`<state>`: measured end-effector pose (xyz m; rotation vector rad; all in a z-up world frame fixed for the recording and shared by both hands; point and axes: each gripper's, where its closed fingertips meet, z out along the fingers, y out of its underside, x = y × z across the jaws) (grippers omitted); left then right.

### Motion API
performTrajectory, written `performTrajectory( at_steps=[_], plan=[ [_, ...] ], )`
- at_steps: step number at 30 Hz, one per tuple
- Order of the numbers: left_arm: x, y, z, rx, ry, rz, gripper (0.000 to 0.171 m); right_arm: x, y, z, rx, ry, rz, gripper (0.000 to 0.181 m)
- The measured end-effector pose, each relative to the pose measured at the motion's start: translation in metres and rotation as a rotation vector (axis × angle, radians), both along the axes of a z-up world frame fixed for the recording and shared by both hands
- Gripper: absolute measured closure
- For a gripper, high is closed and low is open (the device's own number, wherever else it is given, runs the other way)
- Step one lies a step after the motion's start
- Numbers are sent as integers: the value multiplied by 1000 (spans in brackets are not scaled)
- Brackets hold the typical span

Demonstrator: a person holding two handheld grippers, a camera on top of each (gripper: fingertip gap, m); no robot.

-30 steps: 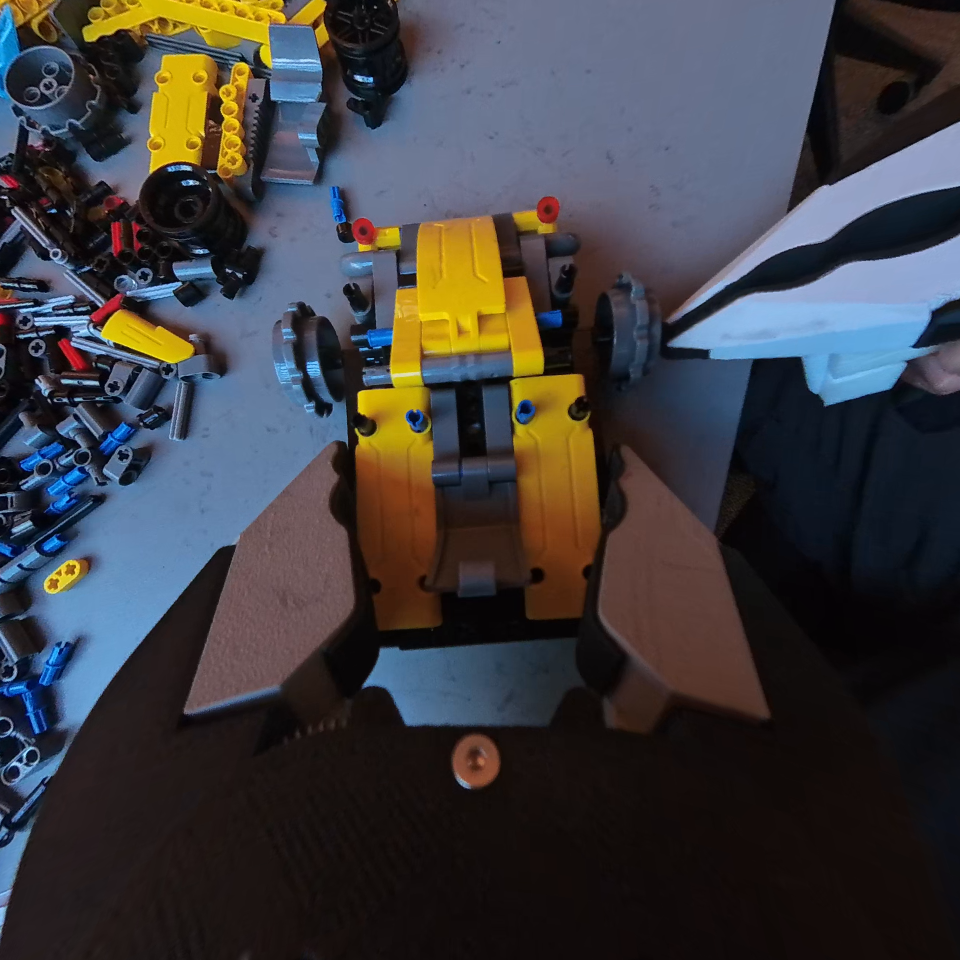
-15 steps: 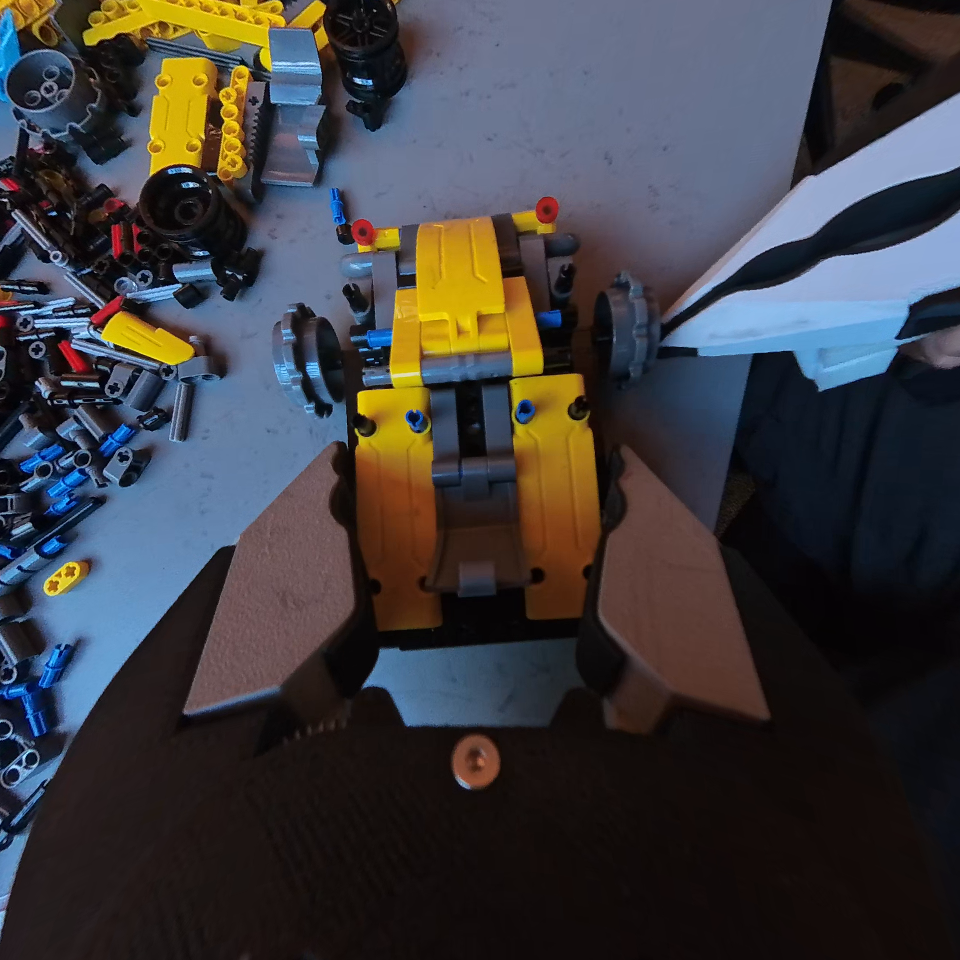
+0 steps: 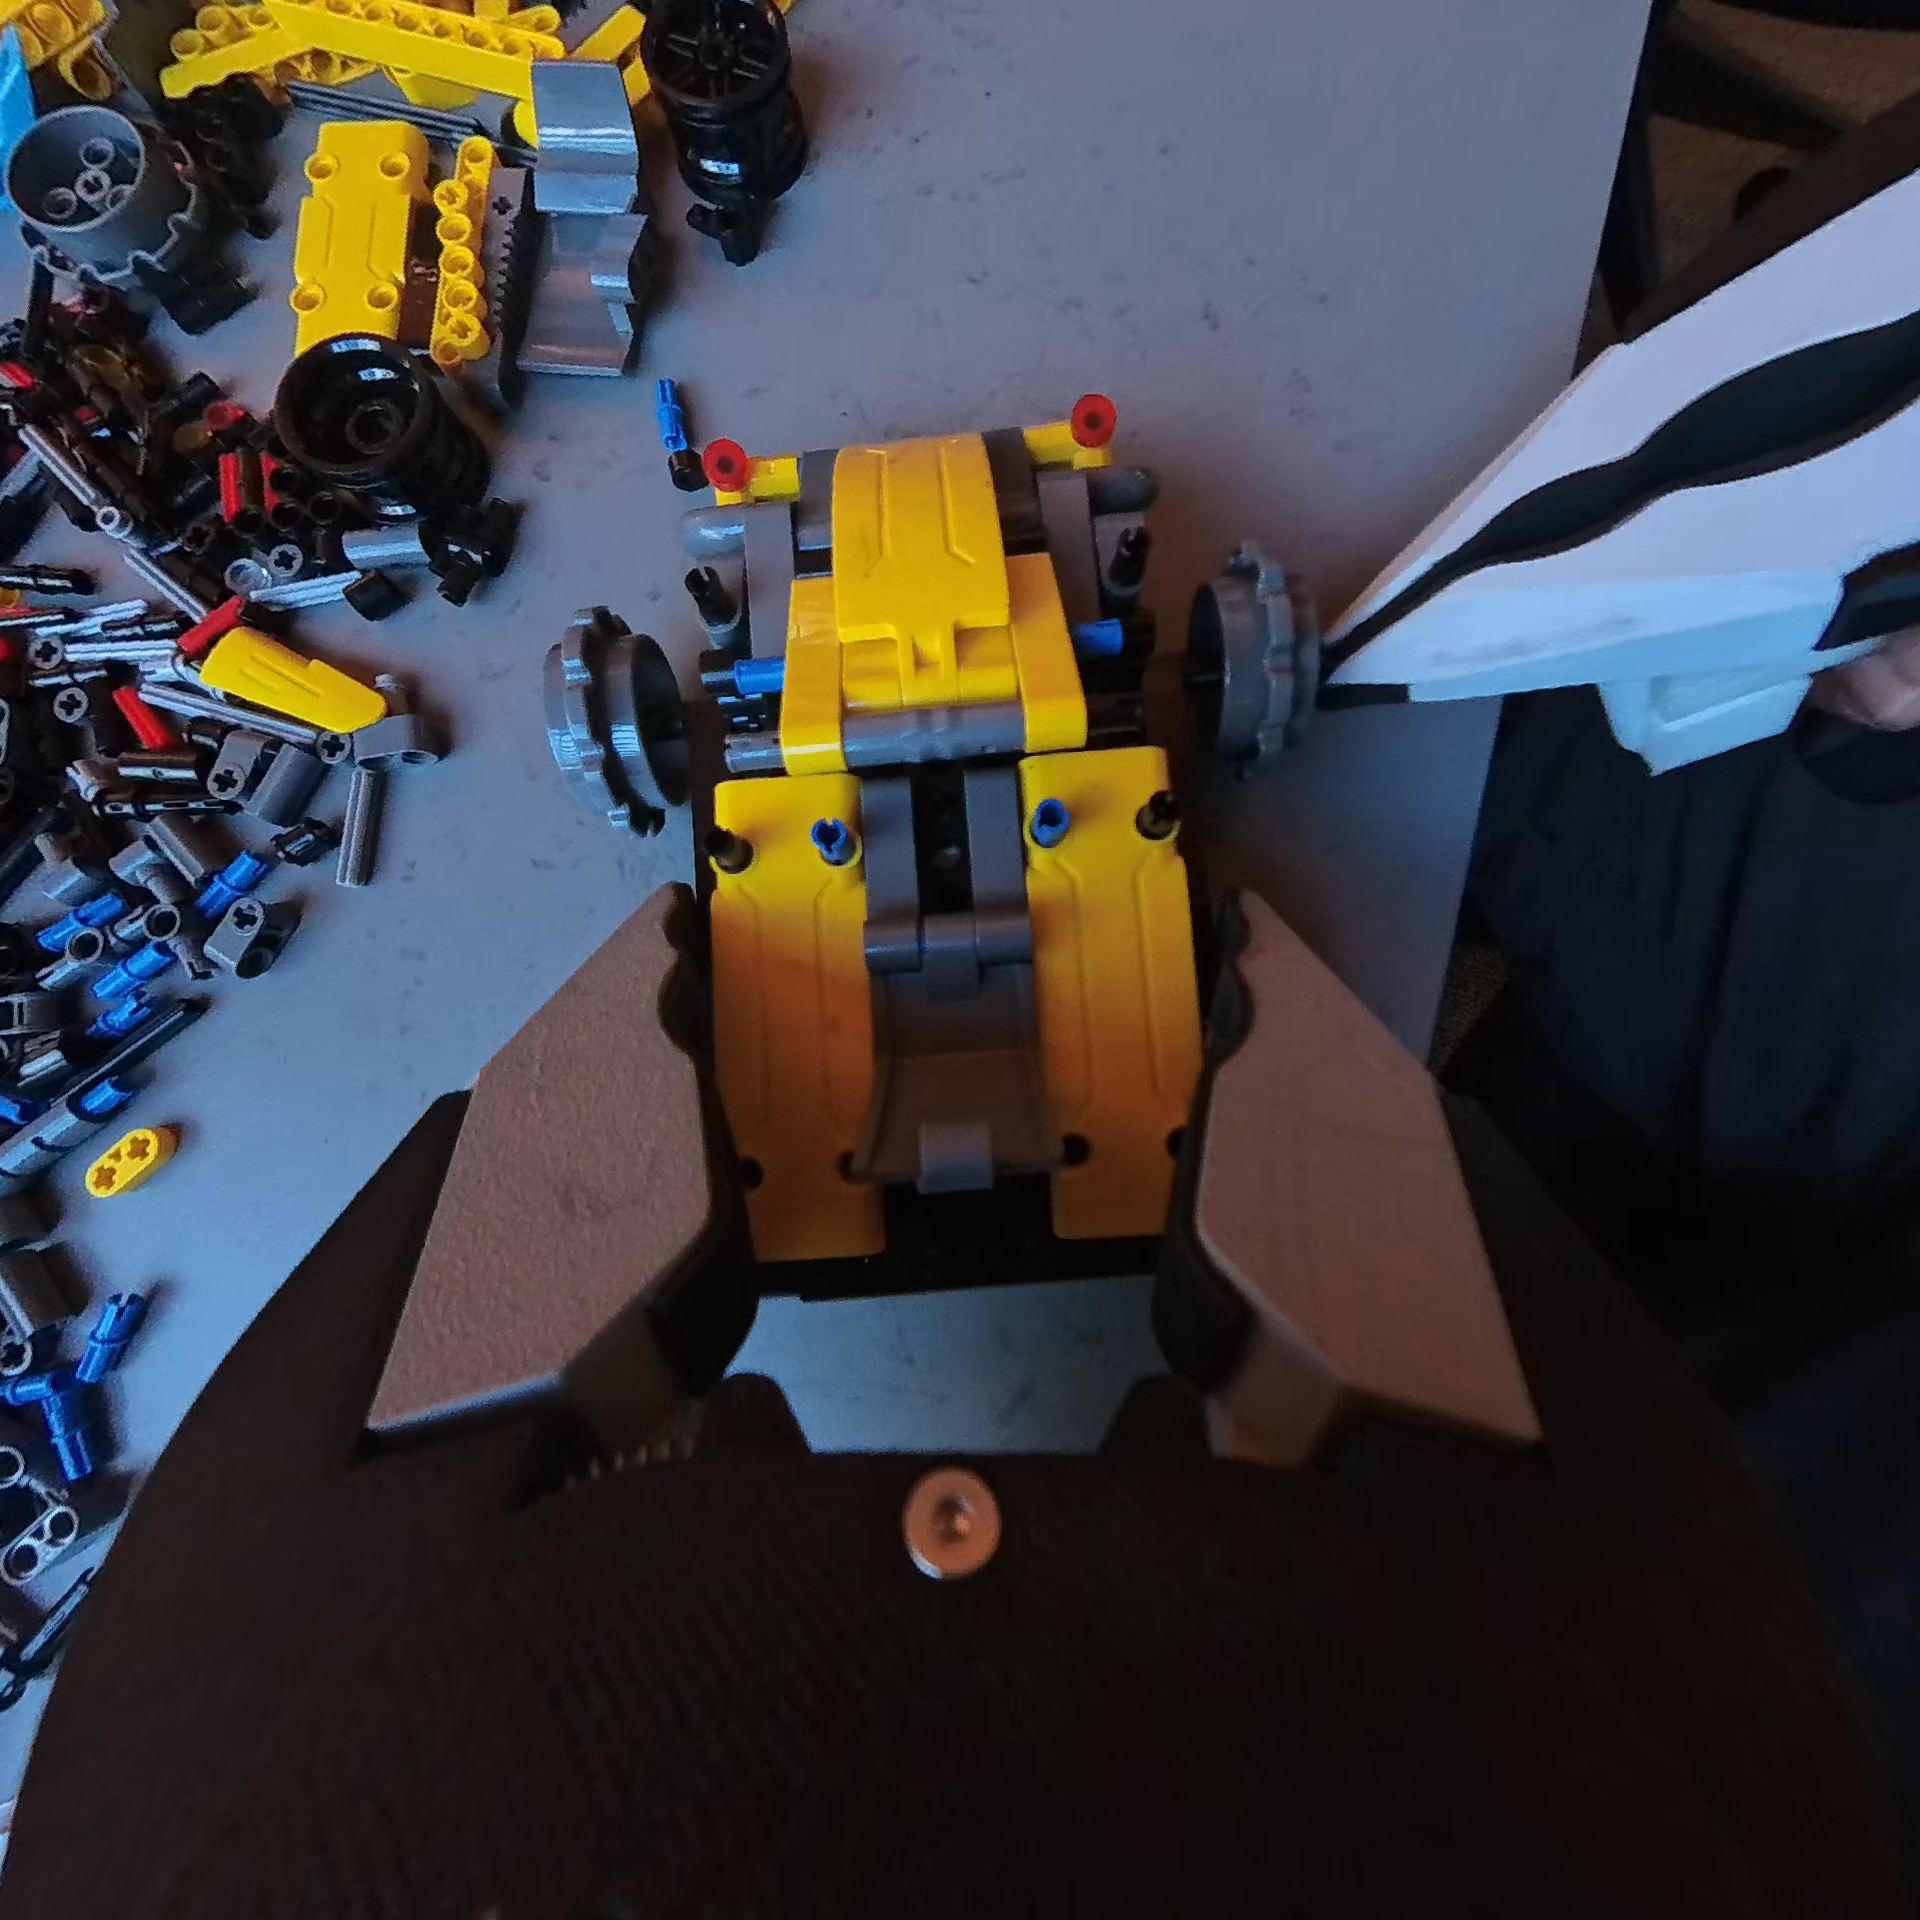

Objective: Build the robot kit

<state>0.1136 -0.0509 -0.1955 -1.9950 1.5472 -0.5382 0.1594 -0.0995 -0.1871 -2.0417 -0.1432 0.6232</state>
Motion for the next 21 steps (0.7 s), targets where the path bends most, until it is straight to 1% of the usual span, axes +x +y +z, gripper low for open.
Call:
performTrajectory(
  at_steps=[21],
  plan=[
    [0,0,0,0,-1,-1,77,1,1,3,5,37,-5,181]
  ],
)
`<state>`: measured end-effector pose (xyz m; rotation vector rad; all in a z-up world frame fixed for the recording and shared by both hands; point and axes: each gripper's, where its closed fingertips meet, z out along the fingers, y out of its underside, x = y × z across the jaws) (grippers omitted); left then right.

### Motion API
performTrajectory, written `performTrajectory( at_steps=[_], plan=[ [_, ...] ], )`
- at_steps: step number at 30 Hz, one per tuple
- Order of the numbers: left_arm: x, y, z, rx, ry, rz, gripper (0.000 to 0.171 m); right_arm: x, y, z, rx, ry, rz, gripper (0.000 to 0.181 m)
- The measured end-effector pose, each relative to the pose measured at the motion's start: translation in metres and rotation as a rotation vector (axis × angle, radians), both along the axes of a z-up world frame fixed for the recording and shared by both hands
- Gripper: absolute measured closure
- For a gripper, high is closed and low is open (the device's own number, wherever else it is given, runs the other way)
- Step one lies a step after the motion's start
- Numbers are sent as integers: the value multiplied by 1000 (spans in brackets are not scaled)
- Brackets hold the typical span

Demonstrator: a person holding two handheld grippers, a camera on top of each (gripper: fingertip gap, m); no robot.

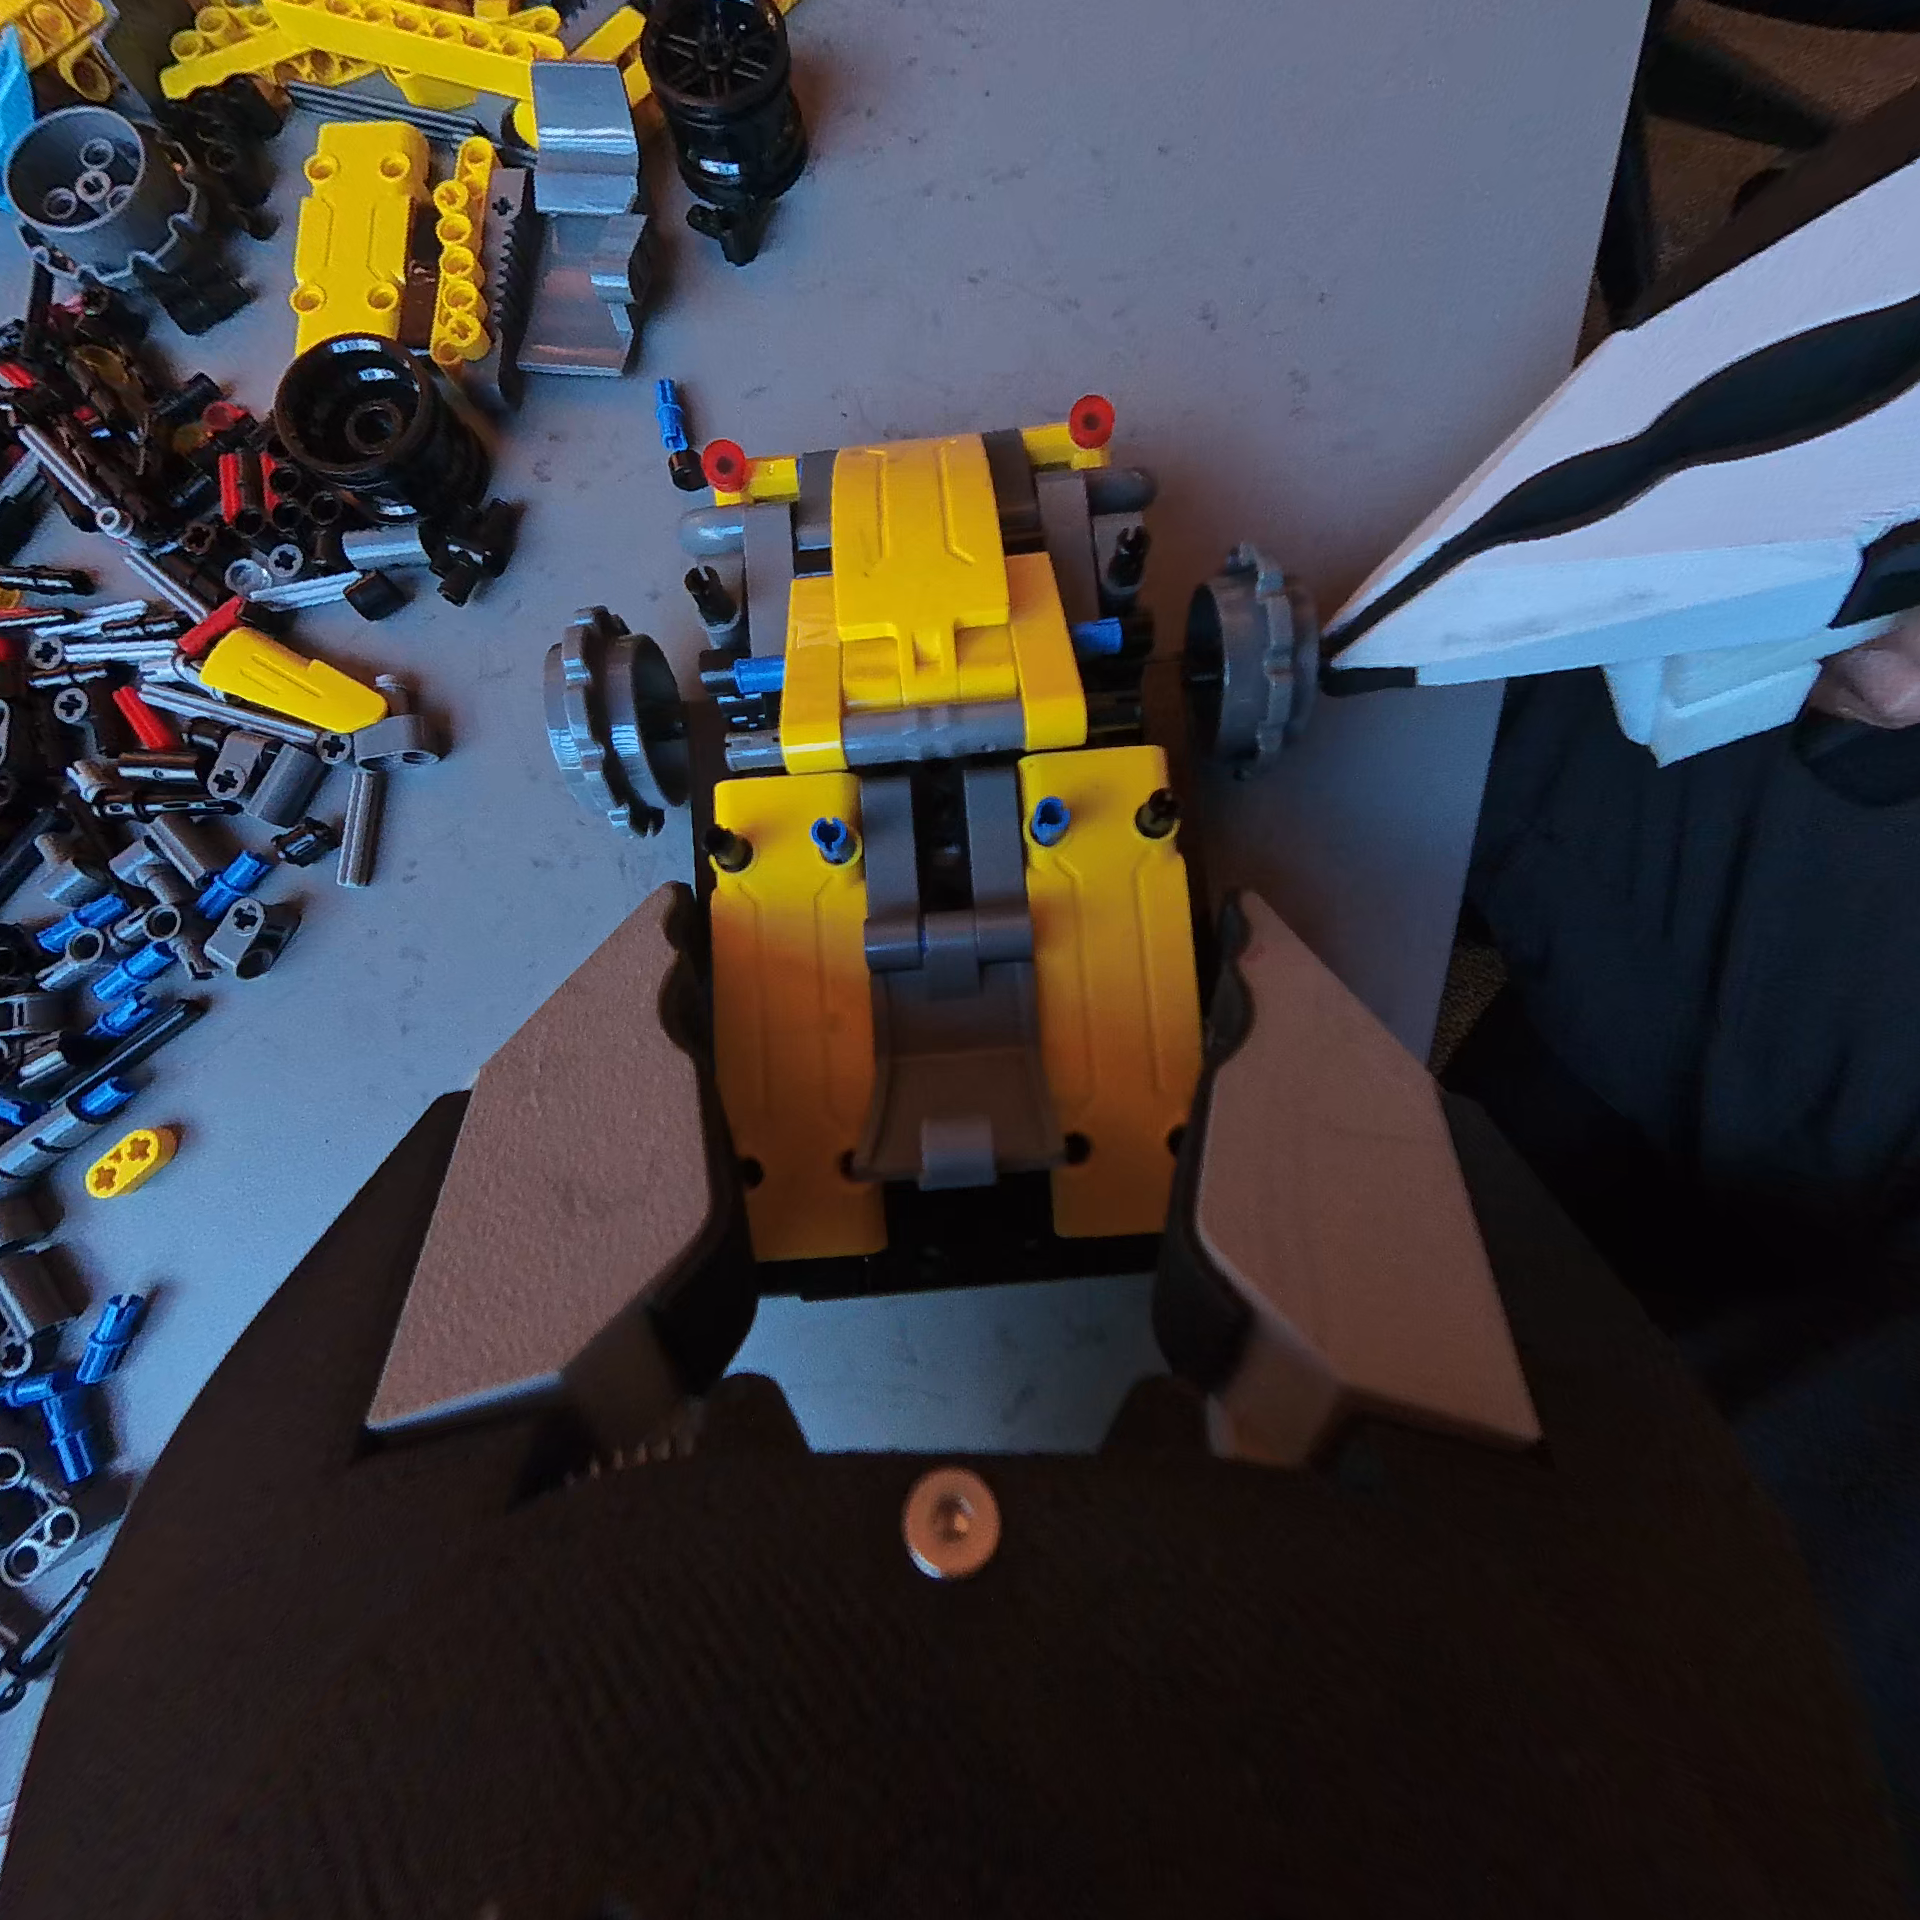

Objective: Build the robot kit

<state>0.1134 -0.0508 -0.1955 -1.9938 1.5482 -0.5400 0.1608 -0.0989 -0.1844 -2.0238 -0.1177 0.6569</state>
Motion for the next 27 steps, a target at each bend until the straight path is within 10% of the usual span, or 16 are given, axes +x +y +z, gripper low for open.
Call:
performTrajectory(
  at_steps=[27],
  plan=[
    [0,1,0,6,6,-36,77,-2,1,0,-77,39,126,181]
  ],
)
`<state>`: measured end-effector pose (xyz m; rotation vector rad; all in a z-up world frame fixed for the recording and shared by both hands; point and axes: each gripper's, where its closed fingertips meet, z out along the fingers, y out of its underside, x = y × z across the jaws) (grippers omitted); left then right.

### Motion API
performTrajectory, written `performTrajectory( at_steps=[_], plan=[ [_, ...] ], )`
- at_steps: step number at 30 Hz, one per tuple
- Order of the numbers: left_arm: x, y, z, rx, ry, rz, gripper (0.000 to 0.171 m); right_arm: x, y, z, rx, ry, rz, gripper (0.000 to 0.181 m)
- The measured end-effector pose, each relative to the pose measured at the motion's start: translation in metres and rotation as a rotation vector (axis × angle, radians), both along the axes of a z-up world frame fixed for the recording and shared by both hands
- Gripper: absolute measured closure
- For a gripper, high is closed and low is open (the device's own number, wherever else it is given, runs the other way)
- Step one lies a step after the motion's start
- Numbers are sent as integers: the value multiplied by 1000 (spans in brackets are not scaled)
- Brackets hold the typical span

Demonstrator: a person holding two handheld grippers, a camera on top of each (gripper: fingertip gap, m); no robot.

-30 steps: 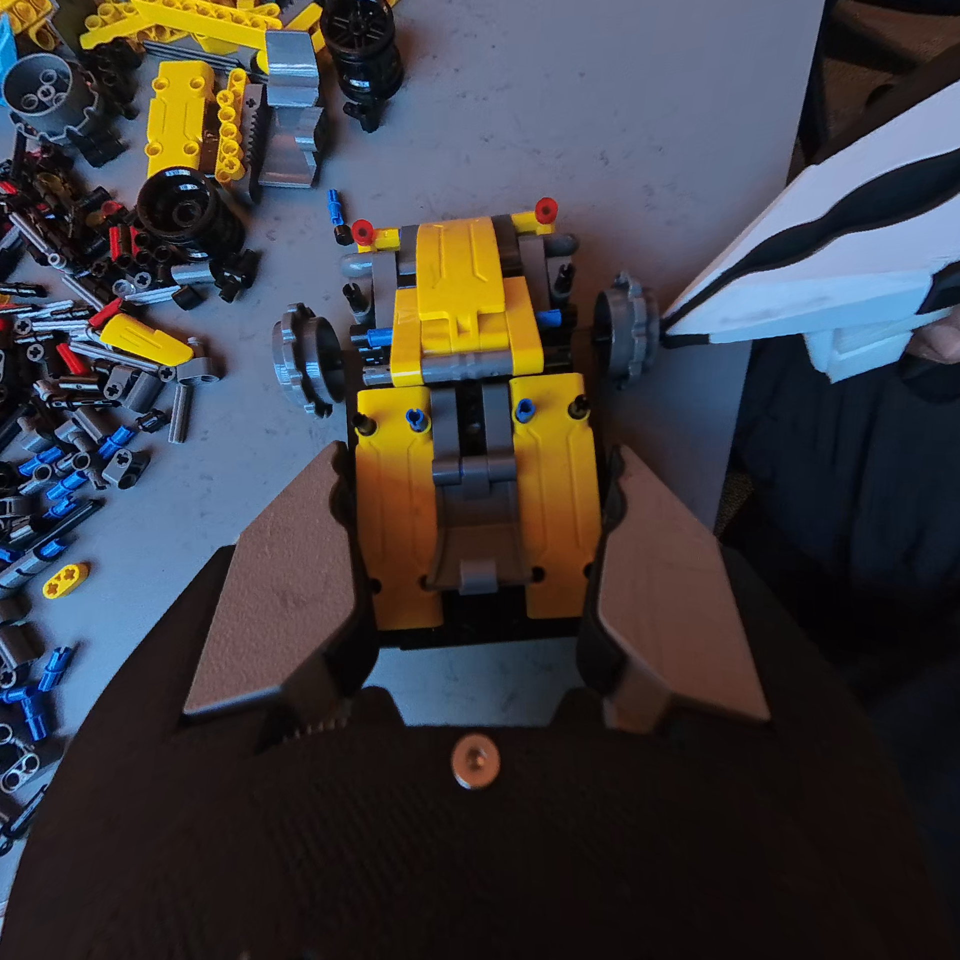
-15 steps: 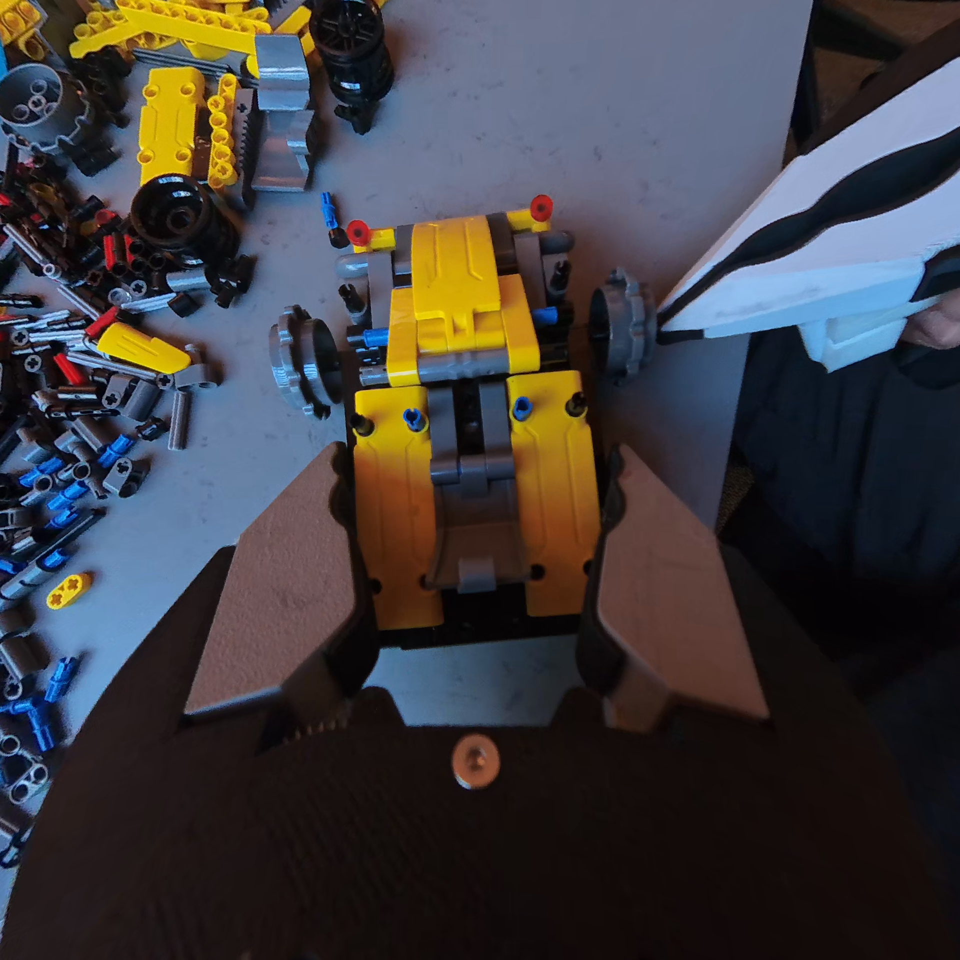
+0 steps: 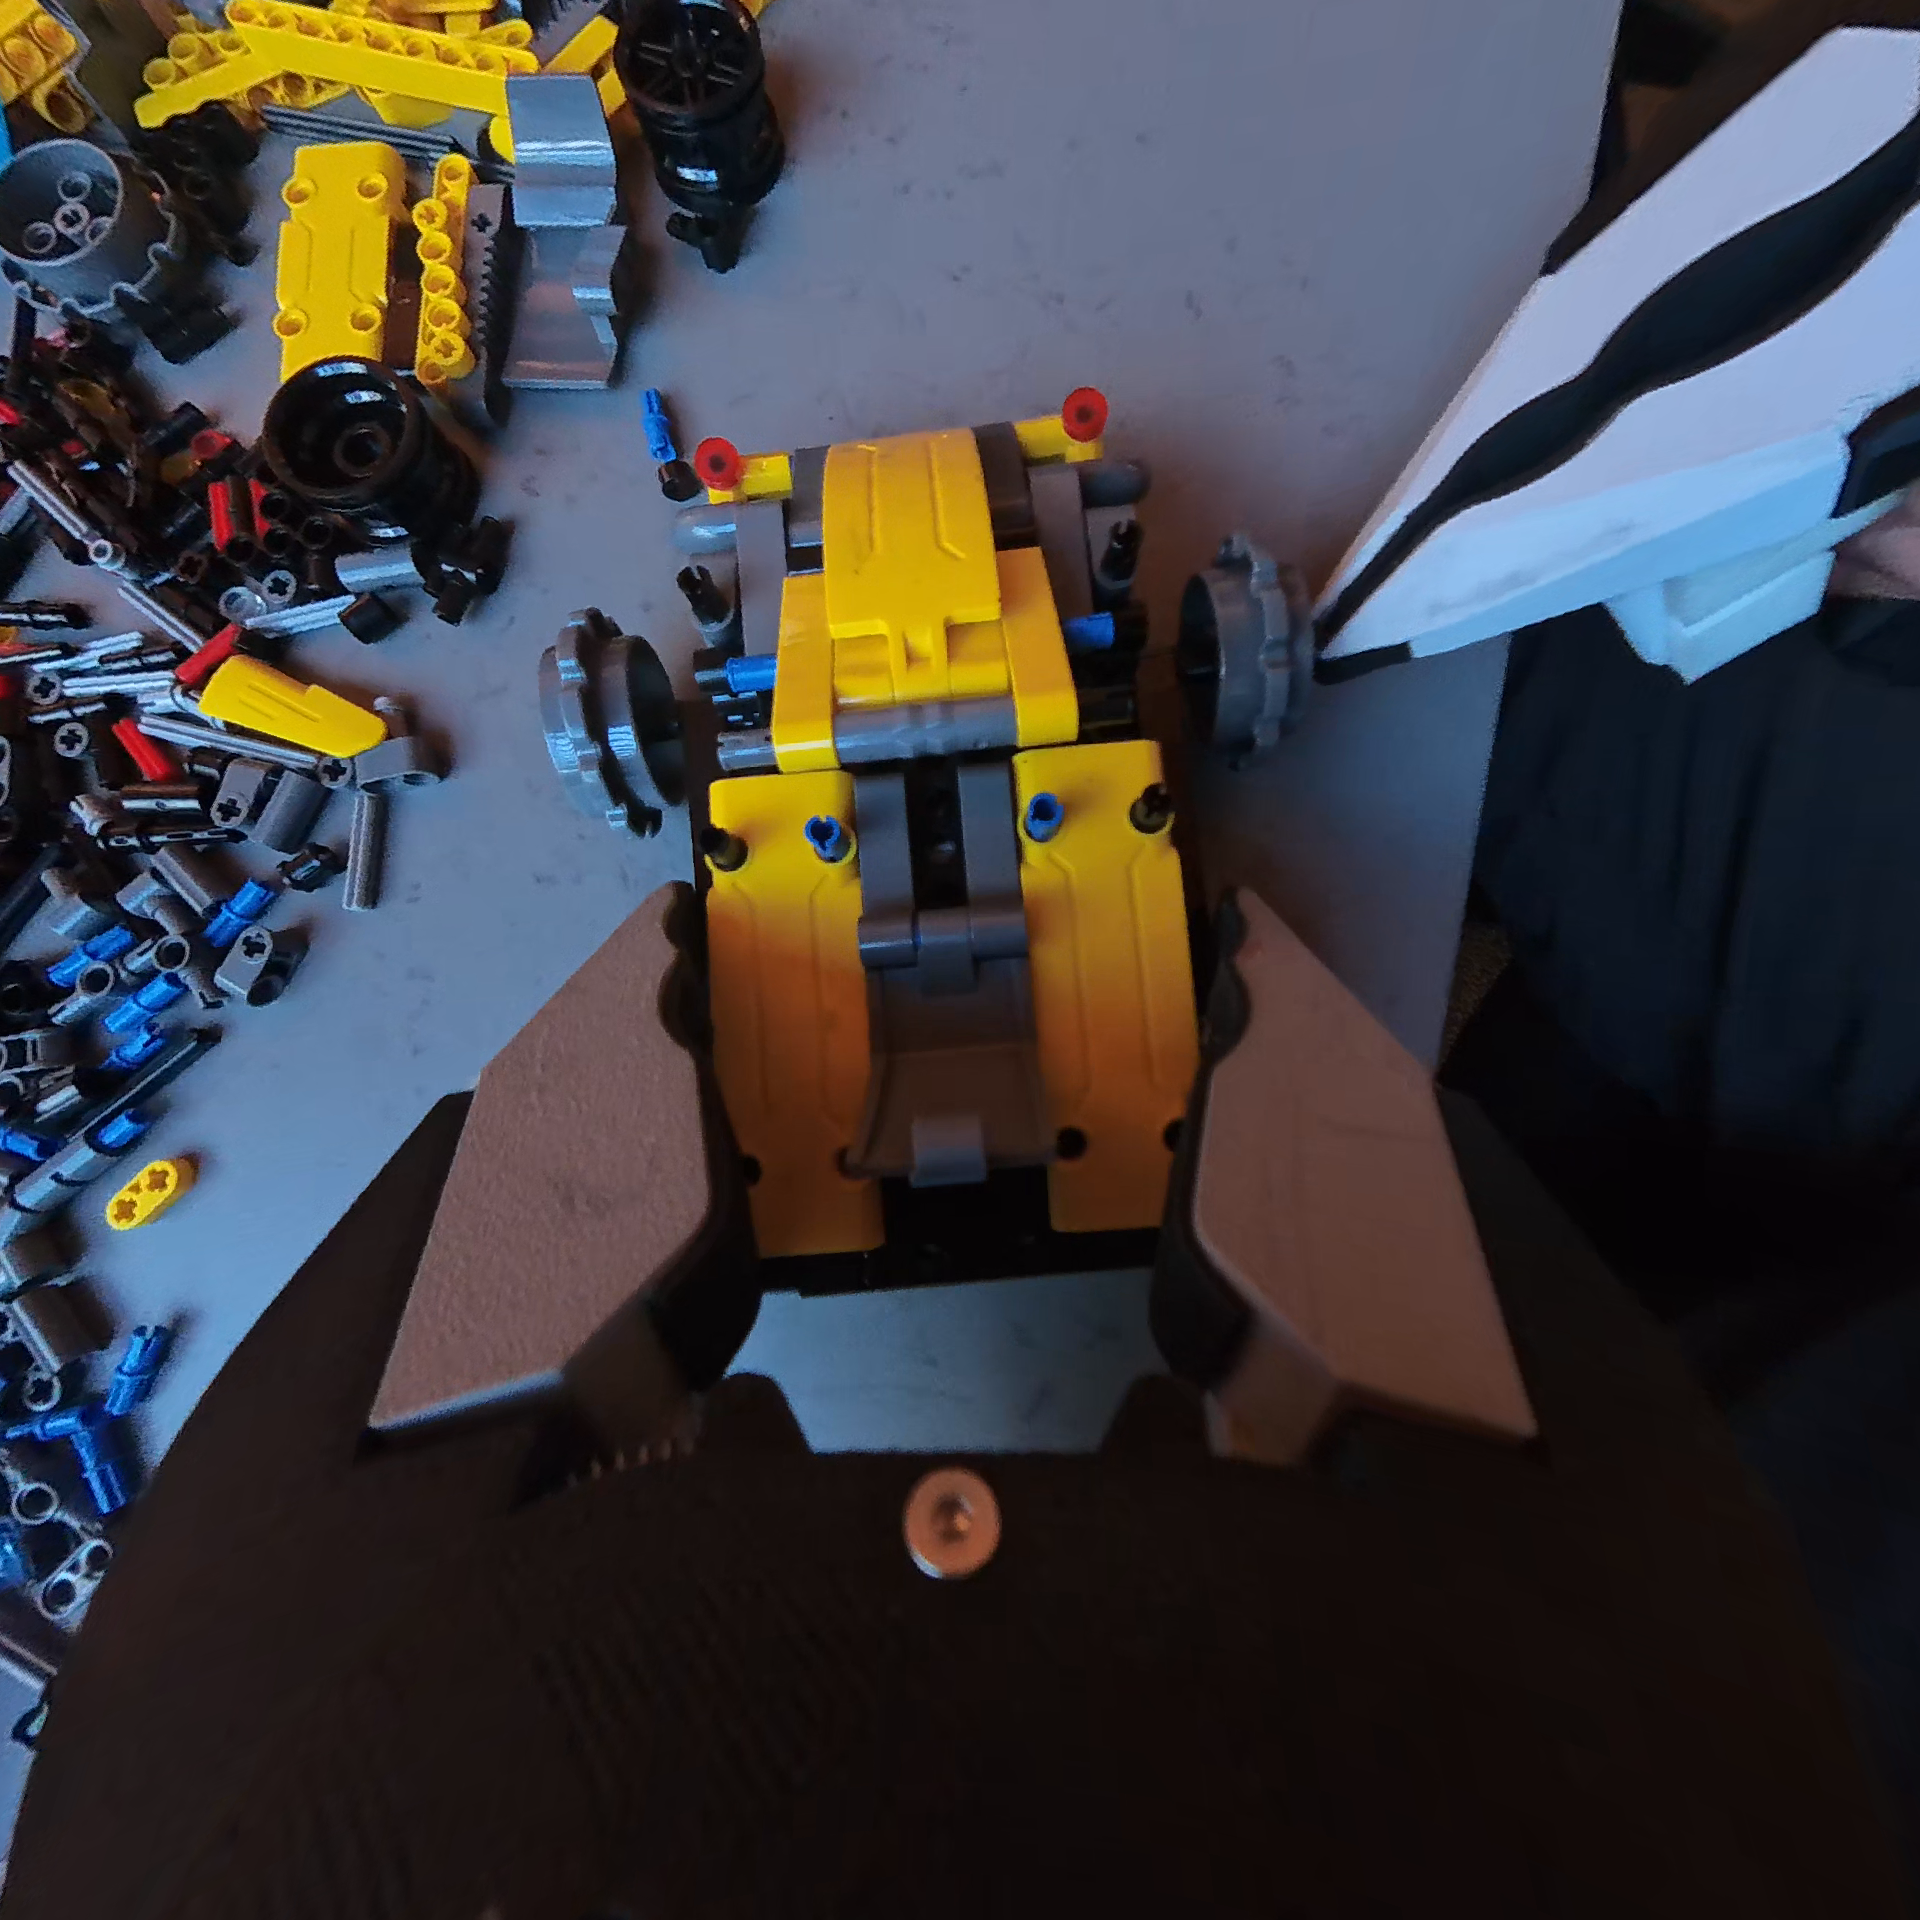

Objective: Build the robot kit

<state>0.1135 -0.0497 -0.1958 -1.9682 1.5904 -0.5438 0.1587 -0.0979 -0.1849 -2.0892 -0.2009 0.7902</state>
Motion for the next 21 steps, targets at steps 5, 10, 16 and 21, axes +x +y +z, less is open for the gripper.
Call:
performTrajectory(
  at_steps=[5,10,16,21],
  plan=[
    [0,1,0,-1,3,-8,77,-1,0,0,-36,32,64,181],
    [0,1,0,-2,7,-12,78,-2,1,-1,-62,40,128,181],
    [0,2,0,-4,10,-7,78,-2,2,0,-90,75,183,181],
    [0,2,0,-7,10,-7,78,-2,3,-1,-108,43,248,181]
  ],
)
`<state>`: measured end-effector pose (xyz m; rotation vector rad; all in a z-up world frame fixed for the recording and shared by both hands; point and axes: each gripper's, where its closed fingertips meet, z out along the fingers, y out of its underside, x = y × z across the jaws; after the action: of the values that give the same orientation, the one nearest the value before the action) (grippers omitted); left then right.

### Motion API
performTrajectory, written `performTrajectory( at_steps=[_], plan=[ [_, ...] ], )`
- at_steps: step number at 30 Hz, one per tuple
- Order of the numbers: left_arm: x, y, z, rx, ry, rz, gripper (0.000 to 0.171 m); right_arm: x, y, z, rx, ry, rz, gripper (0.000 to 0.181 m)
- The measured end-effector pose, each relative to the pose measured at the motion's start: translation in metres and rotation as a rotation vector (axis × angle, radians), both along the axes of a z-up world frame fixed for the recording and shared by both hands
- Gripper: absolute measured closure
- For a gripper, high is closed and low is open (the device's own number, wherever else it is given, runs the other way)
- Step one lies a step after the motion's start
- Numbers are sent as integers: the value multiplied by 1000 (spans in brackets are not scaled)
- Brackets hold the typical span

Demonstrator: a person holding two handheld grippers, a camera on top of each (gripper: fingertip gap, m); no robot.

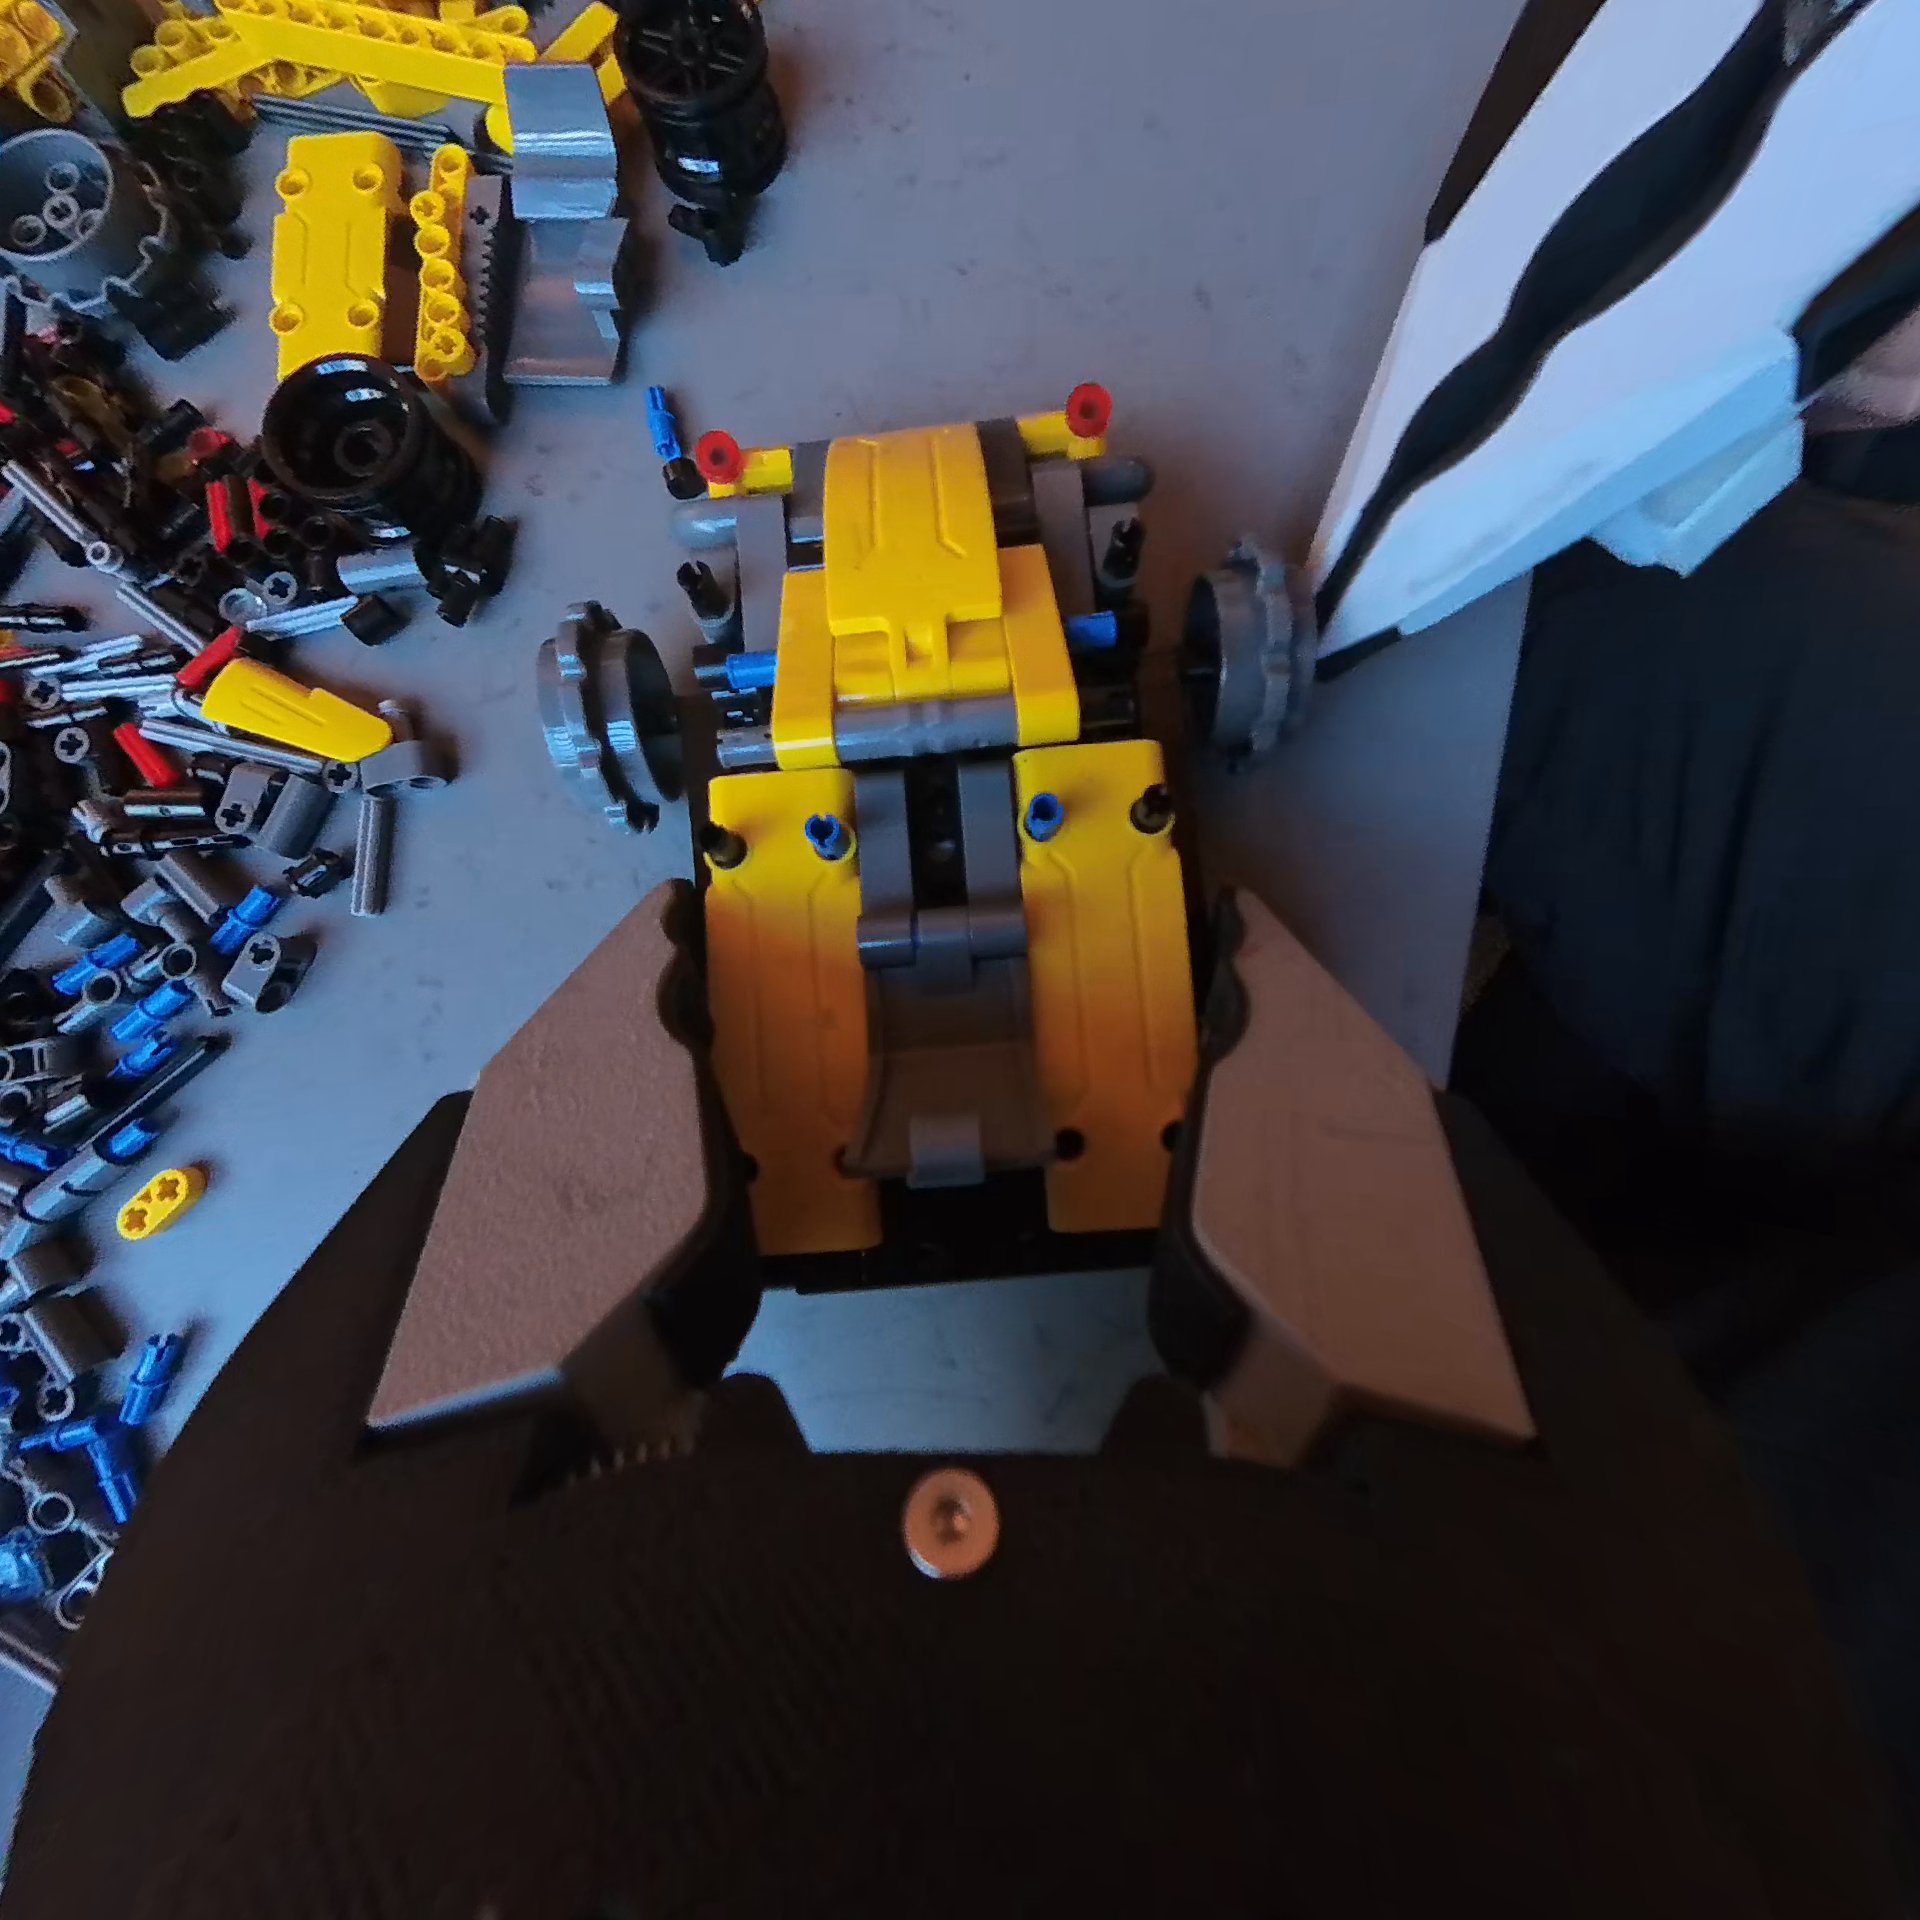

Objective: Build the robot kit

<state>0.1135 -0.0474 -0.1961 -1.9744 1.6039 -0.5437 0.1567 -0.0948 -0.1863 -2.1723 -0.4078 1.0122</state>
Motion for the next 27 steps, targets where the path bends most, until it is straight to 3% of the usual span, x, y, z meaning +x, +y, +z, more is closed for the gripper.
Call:
performTrajectory(
  at_steps=[14,18,24,27],
  plan=[
    [1,0,0,0,3,-13,77,1,-1,2,19,-52,32,181],
    [-5,-4,0,-1,4,-76,77,12,-14,23,88,-45,60,164],
    [-9,-10,0,0,15,-164,77,31,-17,23,389,-425,72,118],
    [-10,-10,1,-3,-3,-174,76,16,-17,16,468,-478,137,105]
  ],
)
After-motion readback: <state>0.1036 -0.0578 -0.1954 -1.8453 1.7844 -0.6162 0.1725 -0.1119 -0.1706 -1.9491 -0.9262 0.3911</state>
